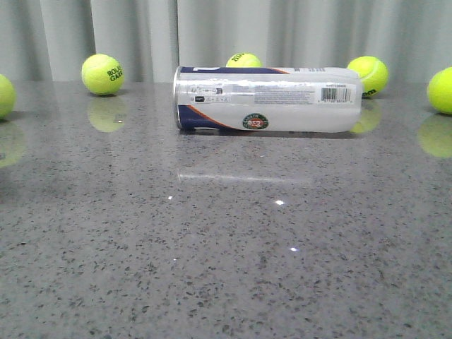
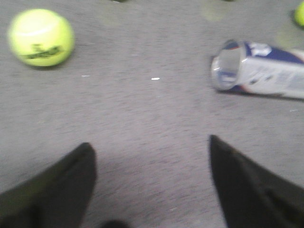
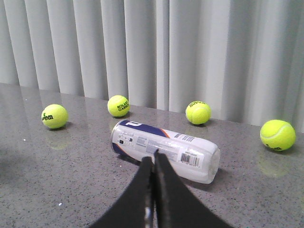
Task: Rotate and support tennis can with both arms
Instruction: 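Release the can and raise the right gripper away from it, then reach the left gripper to the can's open end and grasp it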
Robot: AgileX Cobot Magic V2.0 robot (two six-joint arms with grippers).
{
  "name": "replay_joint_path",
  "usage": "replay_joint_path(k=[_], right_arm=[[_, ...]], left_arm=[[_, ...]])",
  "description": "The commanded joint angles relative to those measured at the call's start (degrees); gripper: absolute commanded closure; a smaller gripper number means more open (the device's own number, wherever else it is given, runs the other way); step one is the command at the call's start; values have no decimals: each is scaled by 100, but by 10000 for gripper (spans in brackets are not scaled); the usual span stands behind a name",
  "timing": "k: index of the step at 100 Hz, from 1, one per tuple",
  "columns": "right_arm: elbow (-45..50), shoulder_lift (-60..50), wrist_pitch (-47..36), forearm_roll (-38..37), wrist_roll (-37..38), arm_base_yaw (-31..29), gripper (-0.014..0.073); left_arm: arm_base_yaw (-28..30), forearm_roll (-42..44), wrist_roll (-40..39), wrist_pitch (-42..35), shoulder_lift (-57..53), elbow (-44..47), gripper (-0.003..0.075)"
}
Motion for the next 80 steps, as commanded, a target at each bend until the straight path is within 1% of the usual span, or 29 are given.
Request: replay_joint_path(k=[1, 10, 15, 20, 40, 51, 57, 64, 73, 80], right_arm=[[-129, 52, -442, 42, -3, -24, 654], [-129, 52, -442, 42, -3, -24, 654], [-129, 52, -442, 42, -3, -24, 654], [-129, 52, -442, 42, -3, -24, 654], [-129, 52, -442, 42, -3, -24, 654], [-129, 52, -442, 42, -3, -24, 654], [-129, 52, -442, 42, -3, -24, 654], [-129, 52, -442, 42, -3, -24, 654], [-129, 52, -442, 42, -3, -24, 654], [-129, 52, -442, 42, -3, -24, 654]], left_arm=[[-10, -1107, 511, 119, 556, -500, 122], [-38, -2044, 1054, 539, 1250, -796, 142], [-116, -2541, 1298, 605, 1610, -925, 145], [-233, -2802, 1413, 605, 1952, -1058, 146], [-723, -3350, 1734, 594, 3275, -1795, 146], [-955, -3574, 1734, 646, 3946, -2224, 146], [-1043, -3711, 1734, 801, 4270, -2417, 148], [-1155, -4044, 1782, 956, 4568, -2533, 156], [-1314, -4695, 2198, 1099, 4871, -2603, 164], [-1429, -5062, 2462, 1125, 5051, -2608, 194]])
